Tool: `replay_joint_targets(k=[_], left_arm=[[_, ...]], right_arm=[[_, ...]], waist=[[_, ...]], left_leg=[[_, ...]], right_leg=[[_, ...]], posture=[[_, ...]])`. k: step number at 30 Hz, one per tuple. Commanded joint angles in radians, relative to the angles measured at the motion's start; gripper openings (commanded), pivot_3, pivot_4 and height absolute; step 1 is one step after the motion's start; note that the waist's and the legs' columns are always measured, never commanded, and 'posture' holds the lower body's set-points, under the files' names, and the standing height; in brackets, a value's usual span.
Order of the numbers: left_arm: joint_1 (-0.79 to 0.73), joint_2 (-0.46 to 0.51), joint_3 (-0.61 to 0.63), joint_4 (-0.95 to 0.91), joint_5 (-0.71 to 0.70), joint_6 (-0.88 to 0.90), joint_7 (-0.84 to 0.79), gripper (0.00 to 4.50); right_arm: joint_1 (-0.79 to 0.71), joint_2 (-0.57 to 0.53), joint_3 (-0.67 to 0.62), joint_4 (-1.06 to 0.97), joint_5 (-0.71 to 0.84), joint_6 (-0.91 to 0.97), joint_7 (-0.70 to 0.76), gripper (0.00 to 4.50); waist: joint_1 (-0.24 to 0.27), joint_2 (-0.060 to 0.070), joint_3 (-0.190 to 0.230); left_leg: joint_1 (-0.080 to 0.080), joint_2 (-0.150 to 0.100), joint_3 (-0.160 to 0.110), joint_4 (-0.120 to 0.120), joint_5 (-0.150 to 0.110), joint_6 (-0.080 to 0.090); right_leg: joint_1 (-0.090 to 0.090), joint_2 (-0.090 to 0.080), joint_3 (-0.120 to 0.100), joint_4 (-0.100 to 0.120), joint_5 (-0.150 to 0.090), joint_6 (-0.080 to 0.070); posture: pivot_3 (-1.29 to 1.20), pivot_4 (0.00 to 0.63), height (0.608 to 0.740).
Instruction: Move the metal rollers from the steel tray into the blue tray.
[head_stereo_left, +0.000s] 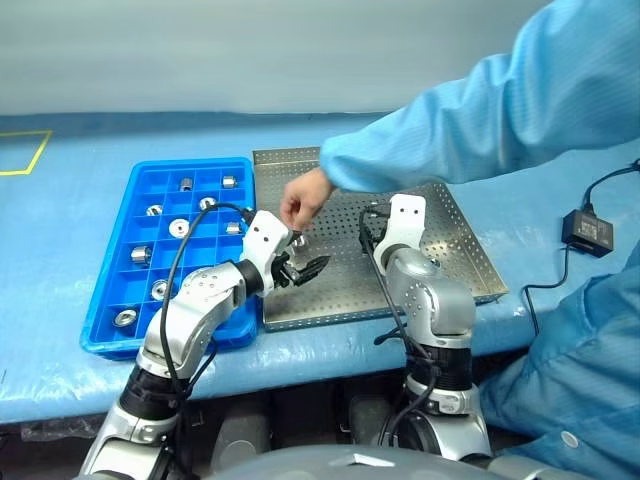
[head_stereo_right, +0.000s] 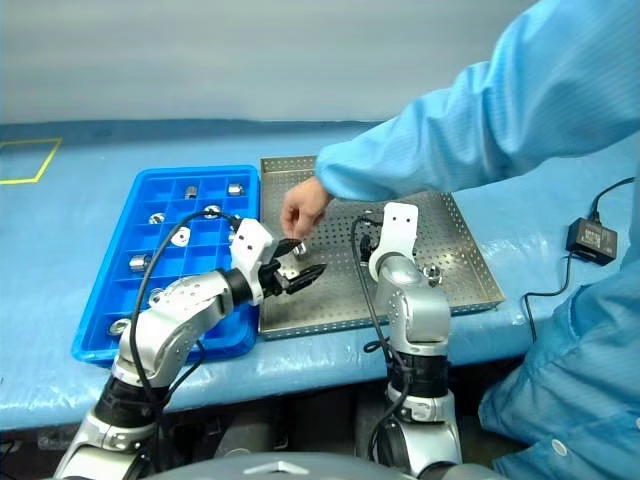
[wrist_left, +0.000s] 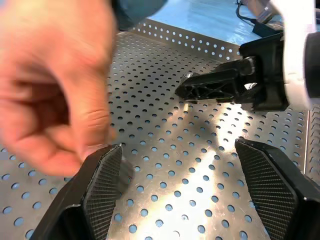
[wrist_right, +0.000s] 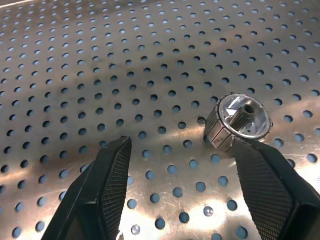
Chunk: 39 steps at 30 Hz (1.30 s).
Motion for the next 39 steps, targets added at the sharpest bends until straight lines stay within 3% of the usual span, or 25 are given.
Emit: replay_joint_targets(k=[1, 16, 25, 34, 37, 39], left_arm=[[0.013, -0.001, 0.026, -0.064, -0.006, -0.005, 0.015, 3.93], [0.121, 0.075, 0.200, -0.125, -0.005, 0.037, 0.093, 3.93], [0.151, 0.082, 0.223, -0.182, -0.012, 0.056, 0.113, 3.93], [0.190, 0.078, 0.228, -0.223, -0.025, 0.073, 0.123, 3.93], [0.197, 0.078, 0.237, -0.232, -0.028, 0.079, 0.132, 3.93], [0.205, 0.080, 0.243, -0.241, -0.031, 0.083, 0.136, 3.93]], right_arm=[[-0.039, 0.014, -0.008, 0.040, -0.029, -0.106, -0.054, 3.34], [-0.024, -0.087, 0.266, -0.215, 0.162, 0.117, 0.319, 3.34], [-0.015, -0.155, 0.370, -0.062, 0.134, 0.055, 0.380, 3.34], [-0.014, -0.161, 0.384, 0.038, 0.116, 0.019, 0.398, 3.34], [-0.013, -0.152, 0.376, 0.046, 0.119, 0.025, 0.400, 2.76], [-0.016, -0.156, 0.387, 0.037, 0.110, 0.010, 0.403, 2.10]], waist=[[0.003, 0.000, 0.000], [0.019, 0.001, 0.000], [0.037, 0.000, 0.000], [0.047, 0.000, 0.000], [0.048, 0.000, 0.000], [0.048, 0.000, 0.000]], left_leg=[[0.000, 0.000, 0.000, 0.000, 0.000, 0.000], [0.001, 0.002, 0.000, 0.000, 0.000, 0.000], [0.001, 0.001, 0.001, 0.000, 0.000, 0.001], [0.001, 0.001, 0.001, 0.000, 0.000, 0.001], [0.001, 0.001, 0.001, 0.000, 0.000, 0.001], [0.001, 0.001, 0.001, 0.000, 0.000, 0.001]], right_leg=[[0.000, 0.000, 0.000, 0.000, 0.000, 0.000], [0.000, 0.001, 0.000, 0.000, 0.000, -0.001], [0.001, -0.002, 0.000, 0.000, -0.002, -0.004], [0.001, -0.001, 0.000, 0.000, -0.002, -0.004], [0.001, -0.001, 0.000, 0.000, -0.002, -0.004], [0.001, -0.001, 0.000, 0.000, -0.002, -0.004]], posture=[[-0.01, 0.150, 0.740], [0.01, 0.150, 0.740], [0.05, 0.150, 0.740], [0.08, 0.150, 0.740], [0.10, 0.150, 0.740], [0.11, 0.150, 0.740]])
